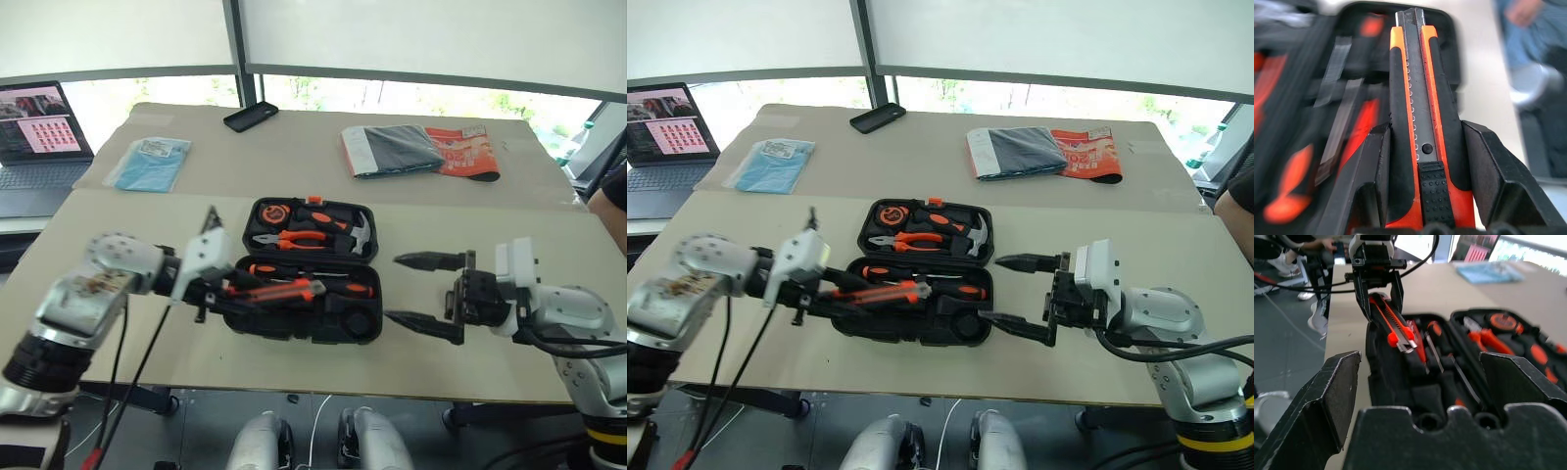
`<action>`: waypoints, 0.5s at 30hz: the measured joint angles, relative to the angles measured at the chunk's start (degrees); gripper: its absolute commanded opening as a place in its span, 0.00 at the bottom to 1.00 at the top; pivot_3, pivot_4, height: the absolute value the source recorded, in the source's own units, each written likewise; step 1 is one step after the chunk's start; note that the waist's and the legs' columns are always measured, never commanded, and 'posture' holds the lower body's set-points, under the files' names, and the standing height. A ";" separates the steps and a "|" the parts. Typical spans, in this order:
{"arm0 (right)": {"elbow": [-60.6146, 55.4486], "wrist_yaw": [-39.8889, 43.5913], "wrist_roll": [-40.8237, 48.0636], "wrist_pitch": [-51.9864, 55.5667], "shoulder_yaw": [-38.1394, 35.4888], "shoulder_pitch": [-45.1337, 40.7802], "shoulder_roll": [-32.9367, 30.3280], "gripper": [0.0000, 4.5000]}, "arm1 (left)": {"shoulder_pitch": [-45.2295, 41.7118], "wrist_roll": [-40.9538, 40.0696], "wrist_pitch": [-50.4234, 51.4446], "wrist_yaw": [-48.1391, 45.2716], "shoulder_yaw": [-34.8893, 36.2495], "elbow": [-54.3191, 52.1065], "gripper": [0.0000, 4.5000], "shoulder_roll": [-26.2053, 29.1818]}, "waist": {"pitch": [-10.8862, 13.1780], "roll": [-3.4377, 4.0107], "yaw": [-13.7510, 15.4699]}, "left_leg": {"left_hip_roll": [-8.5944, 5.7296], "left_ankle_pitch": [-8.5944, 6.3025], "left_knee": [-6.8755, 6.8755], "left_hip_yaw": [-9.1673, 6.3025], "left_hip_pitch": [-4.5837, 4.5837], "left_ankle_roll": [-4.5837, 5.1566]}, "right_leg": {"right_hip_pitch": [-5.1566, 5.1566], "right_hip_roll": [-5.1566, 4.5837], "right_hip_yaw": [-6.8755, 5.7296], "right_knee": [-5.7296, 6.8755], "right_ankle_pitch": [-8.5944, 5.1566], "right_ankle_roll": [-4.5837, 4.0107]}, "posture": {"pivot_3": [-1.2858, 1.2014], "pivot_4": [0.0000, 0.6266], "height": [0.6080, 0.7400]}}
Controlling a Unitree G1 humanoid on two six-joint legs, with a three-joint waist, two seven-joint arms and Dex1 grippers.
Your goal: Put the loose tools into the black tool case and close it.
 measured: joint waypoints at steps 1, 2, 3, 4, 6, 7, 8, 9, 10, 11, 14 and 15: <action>0.00 0.21 -0.05 0.23 0.01 0.17 -0.06 1.00 | -0.98 1.88 -0.59 -0.28 -1.97 0.22 0.38 -0.22 | 0.00 0.00 -0.07 | 0.02 -0.01 0.00 -0.03 0.00 0.02 | 0.00 0.03 -0.01 0.01 0.00 0.00 | 0.52 0.24 1.00; 0.01 0.39 -0.15 0.26 0.05 0.18 -0.06 1.00 | -2.05 3.54 -1.20 -0.08 -3.31 0.76 0.38 -1.20 | 0.00 0.00 -0.02 | 0.03 -0.07 -0.01 -0.07 0.00 0.14 | 0.00 0.04 -0.02 0.02 0.00 0.00 | 0.52 0.24 1.00; -0.05 0.46 -0.24 0.26 0.13 0.15 -0.05 1.00 | -2.82 4.61 -1.64 0.06 -4.17 1.22 0.38 -2.17 | 0.00 0.00 0.05 | 0.03 -0.11 -0.01 -0.08 0.00 0.22 | 0.01 0.05 -0.03 0.03 0.00 0.00 | 0.52 0.24 1.00; -0.09 0.49 -0.40 0.25 0.15 0.14 -0.05 1.00 | -3.35 5.68 -2.10 0.12 -4.97 1.49 0.38 -2.91 | 0.00 0.00 0.06 | 0.03 -0.12 0.00 -0.09 -0.01 0.25 | 0.01 0.05 -0.04 0.02 0.00 0.00 | 0.52 0.24 1.00; -0.14 0.46 -0.66 0.25 0.14 0.20 -0.04 1.00 | -4.15 7.63 -2.67 0.07 -6.61 2.00 0.38 -3.56 | 0.00 0.00 -0.05 | 0.03 -0.11 0.00 -0.08 -0.01 0.25 | 0.00 0.05 -0.01 0.01 0.00 0.00 | 0.52 0.24 1.00; -0.18 0.45 -0.82 0.25 0.14 0.29 -0.03 1.00 | -4.31 8.11 -3.09 0.06 -6.87 2.28 0.38 -3.71 | 0.00 -0.01 -0.06 | 0.03 -0.10 0.00 -0.08 -0.01 0.23 | 0.01 0.05 -0.01 0.01 0.00 0.00 | 0.52 0.24 1.00; -0.21 0.42 -1.03 0.25 0.14 0.48 -0.03 1.00 | -4.42 8.62 -3.60 0.05 -7.03 2.32 0.38 -3.82 | 0.00 0.00 -0.05 | 0.03 -0.08 0.01 -0.08 -0.02 0.20 | 0.01 0.04 -0.02 -0.01 0.00 0.00 | 0.52 0.24 1.00; -0.30 0.31 -1.10 0.25 0.14 0.75 -0.02 1.00 | -4.46 9.02 -3.94 0.02 -7.13 2.33 0.38 -3.90 | 0.00 0.00 -0.04 | 0.03 -0.07 0.01 -0.08 -0.02 0.19 | 0.01 0.03 -0.01 -0.01 0.00 0.01 | 0.52 0.24 1.00; -0.47 0.17 -1.12 0.25 0.14 0.99 0.01 1.00 | -4.47 9.54 -4.24 -0.03 -7.22 2.36 0.38 -3.91 | 0.00 -0.01 -0.02 | 0.03 -0.06 0.01 -0.07 -0.03 0.17 | 0.01 0.02 -0.01 -0.02 -0.01 0.01 | 0.52 0.24 1.00; -0.72 -0.09 -1.12 0.25 0.14 1.16 0.02 1.00 | -4.52 10.12 -4.58 -0.12 -7.35 2.50 0.38 -3.90 | 0.00 0.00 -0.03 | 0.03 -0.05 0.02 -0.07 -0.03 0.14 | 0.02 0.02 -0.01 -0.03 -0.01 0.01 | 0.52 0.24 1.00; -1.61 -0.47 -1.11 0.26 0.14 1.26 0.02 1.00 | -5.02 11.46 -5.76 -0.38 -7.65 3.47 0.38 -3.85 | 0.00 -0.01 -0.04 | 0.03 -0.08 0.04 -0.08 0.00 0.20 | 0.05 0.01 0.00 -0.02 0.00 0.02 | 0.52 0.24 1.00; -1.67 -0.65 -1.11 0.27 0.14 1.26 0.02 1.00 | -5.09 12.00 -5.94 -0.33 -7.64 3.78 0.38 -3.85 | 0.00 -0.01 -0.03 | 0.03 -0.12 0.05 -0.09 0.00 0.27 | 0.05 0.01 -0.01 -0.02 0.00 0.02 | 0.52 0.24 1.00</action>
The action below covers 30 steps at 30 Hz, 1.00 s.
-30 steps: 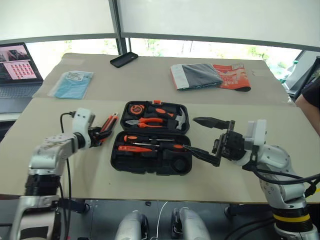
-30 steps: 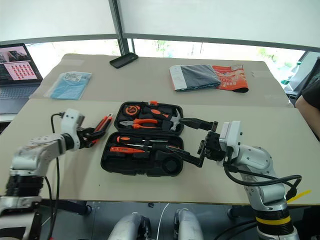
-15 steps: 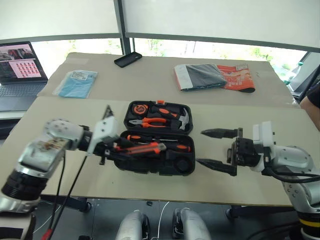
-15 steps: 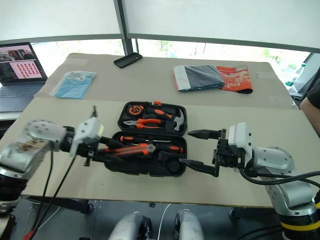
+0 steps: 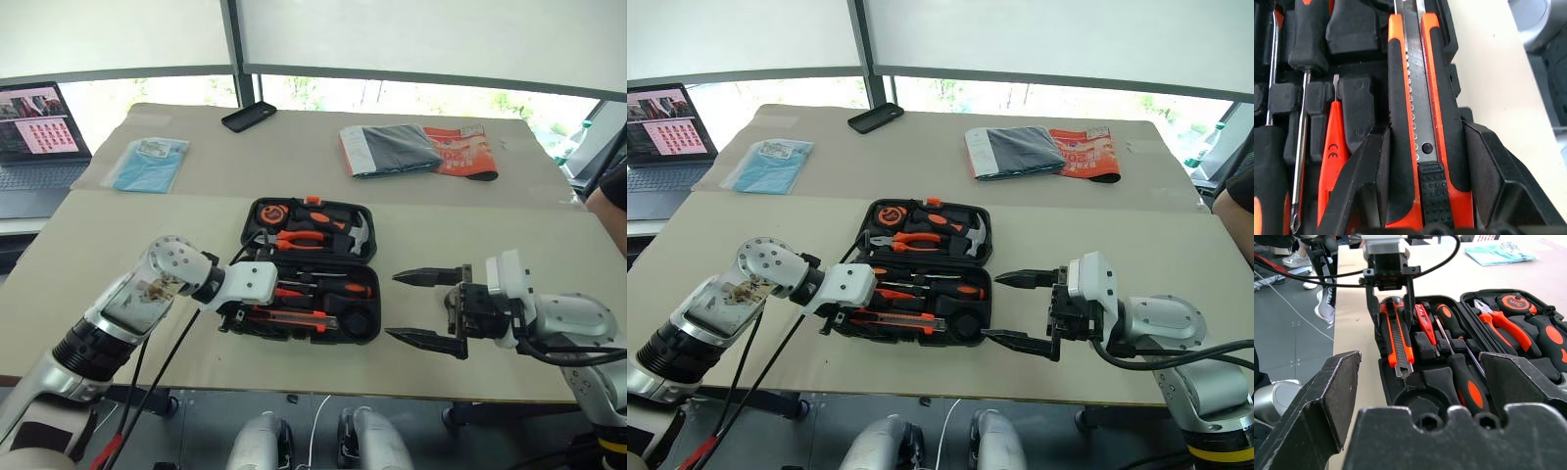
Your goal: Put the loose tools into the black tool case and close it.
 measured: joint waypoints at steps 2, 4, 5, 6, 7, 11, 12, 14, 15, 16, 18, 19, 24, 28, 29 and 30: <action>-0.02 -0.21 0.00 0.09 0.00 -0.01 0.00 1.00 | -0.02 0.73 0.04 0.05 0.05 0.64 0.38 0.17 | 0.00 0.00 -0.01 | 0.00 -0.03 0.00 -0.01 0.01 0.07 | -0.01 0.01 0.01 0.02 0.00 0.00 | 0.52 0.24 1.00; -0.02 -0.53 0.01 0.41 0.00 -0.09 0.00 1.00 | -0.03 0.82 0.26 0.08 0.27 0.96 0.38 0.18 | 0.00 0.00 -0.02 | 0.01 -0.04 -0.01 -0.03 0.01 0.08 | -0.01 0.01 0.00 0.04 0.00 0.00 | 0.52 0.24 1.00; -0.02 -0.72 0.01 0.57 0.01 -0.12 0.00 1.00 | -0.03 1.02 0.37 0.10 0.34 1.07 0.38 0.18 | 0.00 0.00 -0.03 | 0.01 -0.03 -0.01 -0.03 0.00 0.07 | -0.02 0.02 0.00 0.03 0.00 0.00 | 0.52 0.24 1.00; -0.02 -0.77 0.01 0.62 0.01 -0.16 0.00 1.00 | -0.03 1.32 0.45 0.04 0.34 1.41 0.38 0.18 | 0.00 0.00 -0.04 | 0.01 -0.01 -0.01 -0.03 0.00 0.04 | -0.02 0.02 0.00 0.03 0.00 -0.01 | 0.52 0.24 1.00; -0.03 -0.83 0.01 0.68 0.04 -0.20 0.03 1.00 | -0.03 1.31 0.23 -0.14 0.34 1.64 0.38 0.16 | 0.00 0.00 -0.04 | 0.01 0.01 -0.01 -0.03 -0.01 0.00 | -0.02 0.03 -0.01 0.02 0.00 -0.01 | 0.52 0.24 1.00; -0.02 -0.94 0.01 0.80 0.16 -0.52 0.13 1.00 | -0.03 1.45 -0.08 -0.44 0.34 1.79 0.38 -0.27 | 0.00 0.00 -0.05 | 0.00 0.04 0.00 -0.01 -0.02 -0.05 | -0.01 0.01 0.00 -0.01 0.00 0.00 | 0.52 0.24 1.00; -0.02 -0.94 0.01 0.83 0.29 -0.69 0.18 1.00 | -0.03 1.69 -0.25 -0.45 0.33 1.80 0.38 -0.53 | 0.00 0.00 -0.04 | 0.00 0.04 0.01 0.00 -0.03 -0.05 | -0.01 0.00 0.00 -0.02 -0.01 0.00 | 0.52 0.24 1.00; -0.02 -0.95 0.01 0.84 0.63 -1.24 0.26 1.00 | -0.03 2.37 -0.73 -0.45 0.31 1.86 0.38 -1.24 | 0.00 0.00 -0.03 | -0.01 0.04 0.03 0.01 -0.03 -0.04 | 0.00 -0.01 0.00 -0.02 -0.01 0.01 | 0.52 0.24 1.00; -0.02 -0.98 0.01 0.88 1.00 -1.69 0.33 1.00 | -0.12 2.62 -1.64 -0.53 0.19 2.31 0.38 -1.64 | 0.00 0.00 -0.03 | -0.01 0.03 0.04 0.00 -0.03 -0.04 | 0.02 -0.01 0.00 -0.02 -0.01 0.02 | 0.52 0.24 1.00; -0.02 -0.99 0.02 0.99 1.23 -1.91 0.50 1.00 | -0.19 2.63 -2.18 -0.69 0.19 2.71 0.38 -1.81 | 0.00 0.00 -0.01 | -0.01 0.03 0.04 0.01 -0.02 -0.03 | 0.02 -0.02 0.00 -0.03 -0.01 0.02 | 0.52 0.24 1.00; -0.02 -1.00 0.09 1.64 1.91 -2.07 0.74 1.00 | -0.21 2.59 -2.65 -1.02 0.36 3.28 0.38 -2.17 | 0.00 0.00 0.08 | -0.01 0.03 0.04 0.00 -0.03 -0.03 | 0.02 -0.02 -0.01 -0.02 -0.01 0.02 | 0.52 0.24 1.00; -0.02 -1.08 0.10 1.77 1.99 -2.08 0.94 1.00 | -0.21 2.57 -2.70 -1.12 0.46 3.53 0.49 -2.35 | -0.01 0.00 0.11 | -0.01 0.03 0.04 0.00 -0.02 -0.04 | 0.02 -0.02 -0.01 -0.02 -0.01 0.02 | 0.52 0.24 1.00; -0.01 -1.32 0.08 1.81 2.19 -2.37 1.76 1.00 | -0.41 2.42 -4.34 -0.56 1.89 6.32 0.85 -4.31 | -0.01 0.01 0.31 | -0.01 0.03 0.08 0.00 -0.03 -0.03 | 0.04 -0.04 -0.02 -0.02 0.00 0.03 | 0.52 0.24 1.00; 0.10 -1.33 -0.04 1.80 2.33 -2.37 2.40 1.00 | -0.37 0.44 -6.13 0.68 3.84 8.24 1.00 -7.66 | -0.01 0.00 0.29 | -0.01 0.02 0.08 0.00 -0.07 -0.01 | 0.02 -0.03 -0.01 -0.03 0.00 0.03 | 0.52 0.24 1.00; 0.30 -1.31 -0.15 1.78 2.34 -2.37 2.71 1.00 | -0.36 -0.40 -7.33 1.60 4.98 9.20 1.00 -9.27 | -0.01 0.00 0.32 | -0.01 0.02 0.09 0.00 -0.07 -0.01 | 0.02 -0.04 -0.02 -0.02 0.00 0.03 | 0.52 0.24 1.00; 0.44 -1.30 -0.41 1.77 2.37 -2.36 2.87 1.00 | -0.36 -1.46 -7.52 2.12 6.01 9.66 1.00 -10.21 | 0.00 0.00 0.31 | -0.01 0.03 0.11 0.00 -0.10 -0.02 | 0.01 -0.03 -0.04 -0.02 0.00 0.03 | 0.52 0.24 1.00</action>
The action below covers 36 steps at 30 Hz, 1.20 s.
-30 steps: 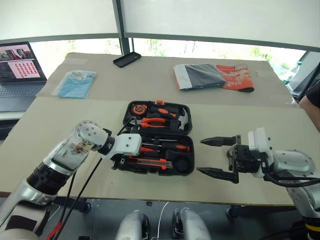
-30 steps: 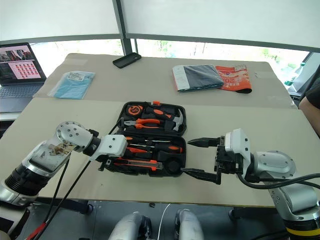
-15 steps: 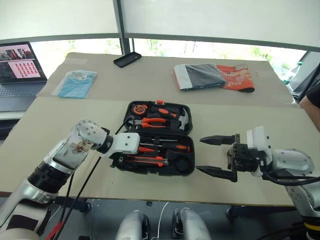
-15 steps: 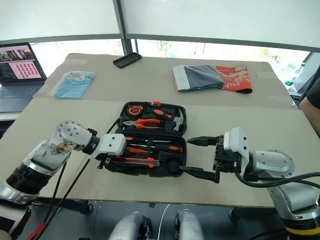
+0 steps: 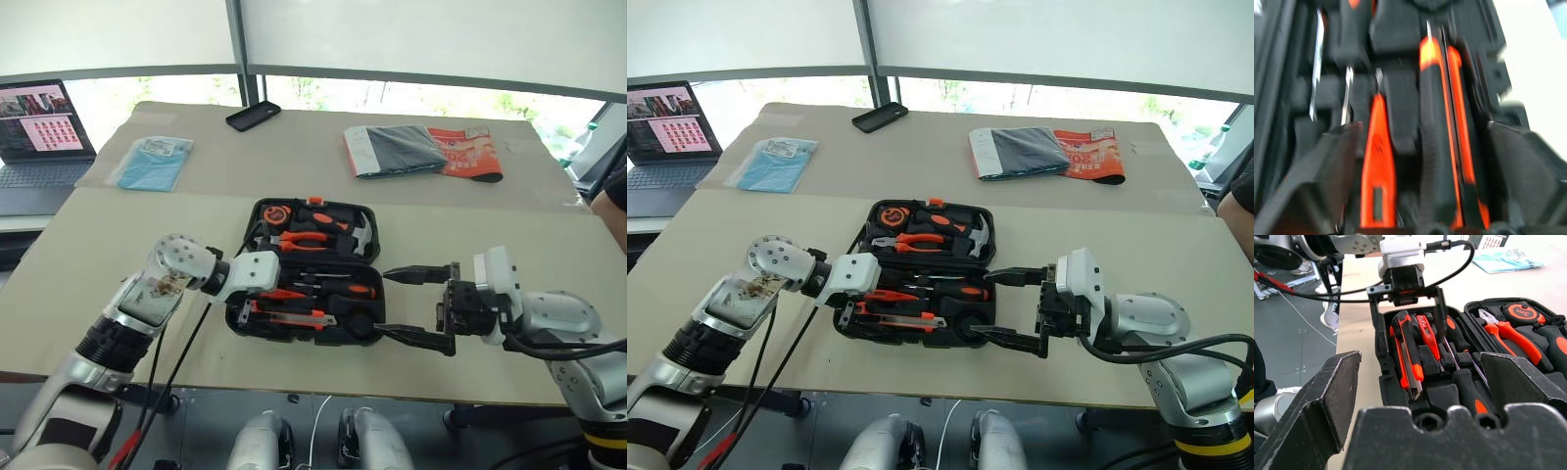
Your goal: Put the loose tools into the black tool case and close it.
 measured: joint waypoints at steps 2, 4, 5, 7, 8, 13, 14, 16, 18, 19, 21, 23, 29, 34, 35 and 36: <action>0.26 0.04 -0.69 -0.19 -0.01 0.01 0.30 1.00 | 0.02 -2.48 0.44 0.45 2.24 0.25 1.00 -0.81 | 0.00 0.00 -0.06 | 0.00 0.01 0.01 0.00 0.01 -0.01 | 0.00 0.00 0.00 0.01 0.00 0.00 | 0.52 0.24 1.00; 1.07 0.02 -0.79 -0.29 -0.02 0.08 0.88 1.00 | 0.00 -4.72 0.54 0.44 4.65 0.25 1.00 -0.99 | 0.00 0.00 -0.18 | 0.00 0.02 0.00 0.01 0.05 -0.03 | 0.01 0.00 0.01 0.03 0.00 0.00 | 0.52 0.24 1.00; 1.37 0.02 -0.97 -0.39 -0.02 0.13 1.12 1.00 | 0.13 -6.02 0.61 0.12 5.50 0.24 0.94 -0.99 | 0.00 0.00 -0.29 | 0.00 0.03 0.00 0.00 0.05 -0.05 | 0.01 0.00 0.02 0.05 0.00 0.00 | 0.52 0.24 1.00; 1.83 -0.02 -1.41 -1.15 -0.04 0.31 1.82 1.00 | 1.07 -8.63 0.75 -0.85 7.37 0.11 0.83 -0.97 | 0.00 0.01 -0.52 | 0.00 0.06 -0.01 0.00 0.09 -0.08 | 0.02 0.01 0.01 0.07 0.00 0.00 | 0.52 0.24 1.00; 2.05 -0.04 -1.69 -1.56 -0.11 0.55 2.18 1.00 | 1.90 -9.56 0.68 -1.25 8.00 0.08 0.75 -0.90 | 0.00 0.01 -0.60 | 0.00 0.06 -0.01 0.00 0.11 -0.09 | 0.03 0.01 0.03 0.09 0.00 0.00 | 0.52 0.24 1.00; 3.08 -1.13 -3.40 -4.43 -0.45 2.63 4.20 1.00 | 7.01 -9.14 -8.99 -2.02 8.60 2.25 0.33 -1.80 | -0.01 0.01 -0.65 | 0.00 0.08 0.00 -0.01 0.10 -0.12 | 0.03 0.00 0.02 0.10 0.00 0.00 | 0.52 0.24 1.00; 3.08 -1.15 -3.36 -4.51 -0.56 3.44 4.19 1.00 | 7.48 -8.63 -11.57 -2.25 8.57 3.62 0.27 -2.17 | -0.01 0.01 -0.63 | 0.01 0.08 0.00 0.00 0.11 -0.12 | 0.03 -0.01 0.02 0.11 0.01 -0.01 | 0.52 0.24 1.00; 3.04 -1.10 -3.24 -4.50 -0.59 4.79 4.17 1.00 | 8.28 -7.62 -15.88 -2.66 8.48 6.68 0.10 -2.38 | -0.01 0.01 -0.56 | 0.01 0.07 0.00 -0.01 0.09 -0.11 | 0.02 -0.03 0.00 0.09 0.01 -0.01 | 0.52 0.24 1.00; 3.00 -1.04 -3.04 -4.50 -0.59 5.36 4.17 1.00 | 9.09 -7.19 -18.40 -3.01 8.39 8.49 0.01 -2.68 | -0.01 0.01 -0.60 | 0.01 0.05 0.00 0.00 0.10 -0.08 | 0.02 -0.06 0.01 0.08 0.01 -0.01 | 0.52 0.24 1.00; 2.94 -1.04 -2.97 -4.50 -0.59 5.47 4.17 1.00 | 9.58 -7.23 -18.80 -3.06 8.36 8.99 0.01 -3.31 | -0.01 0.01 -0.61 | 0.00 0.04 0.00 0.00 0.10 -0.05 | 0.03 -0.07 0.02 0.09 0.01 -0.01 | 0.52 0.24 1.00; 2.32 -0.95 -2.92 -4.50 -0.61 6.09 4.10 1.00 | 10.31 -7.24 -19.60 -3.20 7.81 9.37 0.01 -4.62 | -0.01 0.01 -0.58 | 0.01 0.03 0.00 -0.01 0.08 -0.05 | 0.03 -0.06 0.00 0.07 0.02 0.00 | 0.52 0.24 1.00; 1.90 -0.77 -2.92 -4.50 -0.61 7.06 3.98 1.00 | 10.43 -7.22 -20.34 -3.28 7.30 9.80 0.01 -4.86 | -0.01 0.01 -0.48 | 0.01 0.03 0.00 -0.02 0.09 -0.04 | 0.03 -0.06 -0.01 0.07 0.01 0.00 | 0.52 0.24 1.00; 1.90 -1.03 -2.91 -4.50 -0.75 7.32 3.95 1.00 | 10.22 -4.63 -24.17 -1.69 6.63 12.12 0.01 -5.67 | -0.05 0.05 -0.52 | 0.01 -0.16 0.00 -0.02 0.18 0.29 | 0.09 -0.09 0.01 0.09 0.03 0.02 | 0.52 0.24 1.00; 1.90 -1.08 -2.89 -4.47 -0.75 7.17 3.75 1.00 | 9.15 -2.15 -26.90 -1.54 4.47 13.92 0.01 -5.56 | -0.21 0.24 -0.35 | 0.01 -0.21 -0.01 -0.01 0.26 0.37 | 0.16 -0.10 0.00 0.07 0.03 0.02 | 0.52 0.24 1.00; 1.90 -1.12 -2.88 -4.43 -0.76 7.18 3.74 1.00 | 9.05 -1.85 -26.07 -1.45 4.27 14.11 0.01 -5.54 | -0.25 0.29 -0.39 | 0.01 -0.21 -0.03 -0.01 0.27 0.38 | 0.16 -0.09 0.01 0.07 0.03 0.02 | 0.52 0.24 1.00; 1.90 -1.18 -2.88 -4.32 -0.85 7.20 3.68 1.00 | 8.81 -1.18 -25.54 -1.26 3.84 14.13 0.01 -5.47 | -0.33 0.40 -0.40 | 0.01 -0.22 -0.03 -0.02 0.27 0.38 | 0.17 -0.09 0.00 0.06 0.03 0.03 | 0.52 0.24 1.00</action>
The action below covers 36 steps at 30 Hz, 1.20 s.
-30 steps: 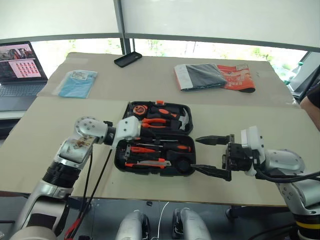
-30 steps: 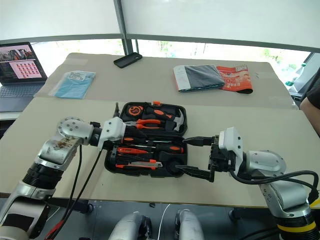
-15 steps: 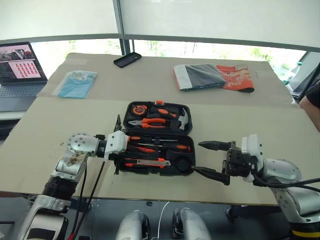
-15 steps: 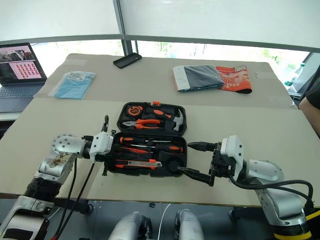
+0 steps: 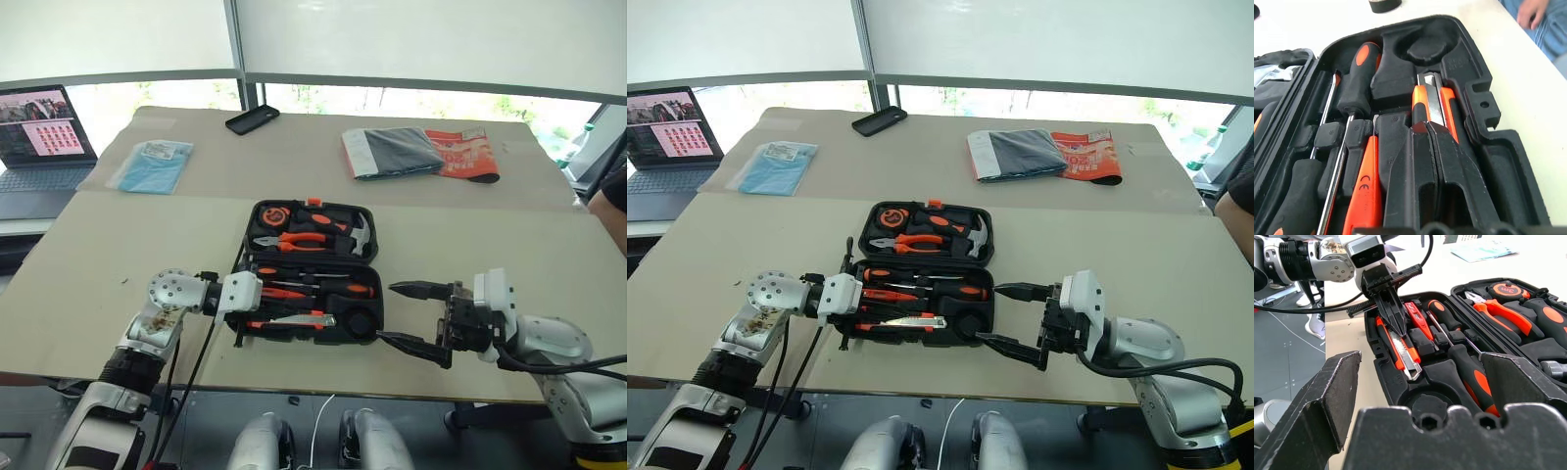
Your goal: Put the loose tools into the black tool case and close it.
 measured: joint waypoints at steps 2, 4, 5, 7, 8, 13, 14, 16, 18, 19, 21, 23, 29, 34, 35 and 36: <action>-0.15 -0.46 0.22 0.70 -0.46 0.26 -0.04 1.00 | -0.24 0.68 0.66 0.20 -0.85 0.00 0.01 -0.10 | -0.24 0.32 0.13 | 0.00 -0.02 -0.01 0.01 0.09 0.02 | 0.09 -0.01 -0.01 -0.02 0.00 0.01 | 0.52 0.24 1.00; -0.77 -1.00 1.10 1.71 -1.51 1.69 -0.25 1.00 | -0.23 0.75 0.85 0.74 -1.05 0.26 0.01 -0.54 | -0.32 0.45 0.41 | 0.00 -0.04 -0.03 0.00 0.23 0.06 | 0.26 -0.03 0.00 -0.06 -0.01 0.01 | 0.52 0.24 1.00; -1.15 -1.12 1.41 2.04 -1.96 2.51 -0.40 1.00 | -0.22 0.74 1.49 1.10 -1.03 0.36 0.01 -0.83 | -0.34 0.47 0.53 | 0.00 -0.06 -0.04 -0.02 0.32 0.09 | 0.39 -0.05 -0.01 -0.09 -0.02 0.01 | 0.52 0.24 1.00; -2.04 -1.75 1.83 2.34 -2.70 3.67 -0.48 1.00 | -0.23 0.55 2.37 1.26 -0.94 0.73 0.01 -1.38 | -0.38 0.54 0.65 | 0.00 -0.13 -0.05 -0.02 0.51 0.18 | 0.63 -0.09 -0.04 -0.18 -0.04 0.02 | 0.52 0.24 1.00; -2.45 -2.25 2.04 2.42 -3.32 4.25 -0.48 1.00 | -0.24 0.28 2.63 1.24 -0.67 0.86 0.01 -1.69 | -0.39 0.57 0.70 | 0.00 -0.16 -0.05 -0.02 0.56 0.21 | 0.70 -0.12 -0.03 -0.23 -0.06 -0.01 | 0.52 0.24 1.00; -3.39 -3.97 2.18 0.91 -12.76 11.74 0.06 1.00 | 2.01 -10.40 10.05 -0.54 4.23 -2.34 0.33 -2.83 | -0.33 0.47 1.21 | 0.00 -0.22 -0.02 -0.05 0.20 0.33 | 0.45 -0.18 -0.05 -0.30 -0.03 0.21 | 0.52 0.24 1.00; -3.20 -4.14 2.15 0.22 -14.42 12.95 0.44 1.00 | 1.98 -12.16 10.95 -0.53 5.53 -3.86 0.37 -2.82 | -0.33 0.47 1.21 | -0.01 -0.21 -0.02 -0.02 0.12 0.33 | 0.35 -0.16 -0.03 -0.30 -0.04 0.22 | 0.52 0.24 1.00; -1.45 -4.21 -0.27 -6.00 -20.01 18.28 3.48 1.00 | 1.69 -16.66 15.44 1.03 8.54 -9.32 0.56 -2.25 | -0.33 0.47 1.33 | -0.02 -0.02 -0.02 -0.03 0.02 -0.02 | 0.30 -0.10 -0.03 -0.30 -0.08 0.30 | 0.52 0.24 1.00; 1.94 -4.08 -2.62 -10.65 -24.10 22.66 5.39 1.00 | 1.78 -18.96 17.86 2.22 11.19 -12.36 0.73 -0.83 | -0.34 0.48 1.31 | -0.05 -0.02 -0.08 -0.01 0.05 -0.08 | 0.31 -0.10 0.00 -0.31 -0.14 0.36 | 0.52 0.24 1.00; 4.35 -3.69 -3.84 -12.90 -26.00 26.08 6.38 1.00 | 2.32 -19.71 18.78 2.70 12.83 -13.23 0.80 0.49 | -0.35 0.50 1.17 | -0.06 -0.03 -0.11 0.02 0.10 -0.09 | 0.31 -0.09 0.04 -0.31 -0.16 0.37 | 0.52 0.24 1.00; 6.83 -3.06 -5.48 -15.94 -27.74 29.55 7.79 1.00 | 4.08 -19.85 18.83 2.12 14.45 -13.27 0.94 1.88 | -0.36 0.54 0.84 | -0.06 -0.12 -0.15 0.11 0.25 -0.13 | 0.33 -0.02 0.04 -0.29 -0.17 0.38 | 0.52 0.24 1.00; 8.63 -2.38 -5.82 -17.02 -28.75 32.62 8.56 1.00 | 6.71 -19.75 17.43 -0.50 14.97 -12.69 0.99 3.39 | -0.35 0.56 0.02 | -0.05 -0.37 -0.17 0.11 0.39 0.19 | 0.40 -0.05 0.06 -0.26 -0.21 0.31 | 0.52 0.24 1.00; 7.49 -1.24 -5.68 -12.46 -27.47 31.31 2.45 1.00 | 9.85 -18.23 11.68 -5.40 15.56 -6.61 0.99 5.60 | -0.32 0.61 -0.74 | 0.07 -0.58 -0.16 0.09 0.60 -0.37 | 0.44 -0.51 0.10 -0.27 -0.38 0.02 | 0.52 0.24 1.00; 1.94 -3.90 -6.27 5.51 -20.86 20.16 -13.85 1.00 | 9.61 -21.96 16.09 -4.73 15.59 -10.85 0.99 3.55 | -0.29 0.51 -0.58 | 0.04 -0.54 -0.18 0.06 0.44 -0.32 | 0.26 -0.53 0.04 -0.22 -0.35 0.00 | 0.52 0.24 1.00; 1.71 -5.01 -5.44 8.35 -20.12 17.63 -14.61 1.00 | 9.54 -21.97 16.75 -4.65 15.36 -11.53 0.99 3.27 | -0.29 0.49 -0.47 | 0.03 -0.42 -0.18 0.05 0.38 -0.11 | 0.20 -0.47 0.04 -0.20 -0.27 0.07 | 0.52 0.24 1.00; 1.61 -5.72 -4.70 11.91 -18.43 14.46 -16.08 1.00 | 9.74 -21.95 17.02 -4.59 14.96 -12.27 0.99 3.10 | -0.29 0.50 -0.33 | 0.03 -0.36 -0.20 0.06 0.32 0.01 | 0.10 -0.35 0.06 -0.17 -0.21 0.16 | 0.52 0.24 1.00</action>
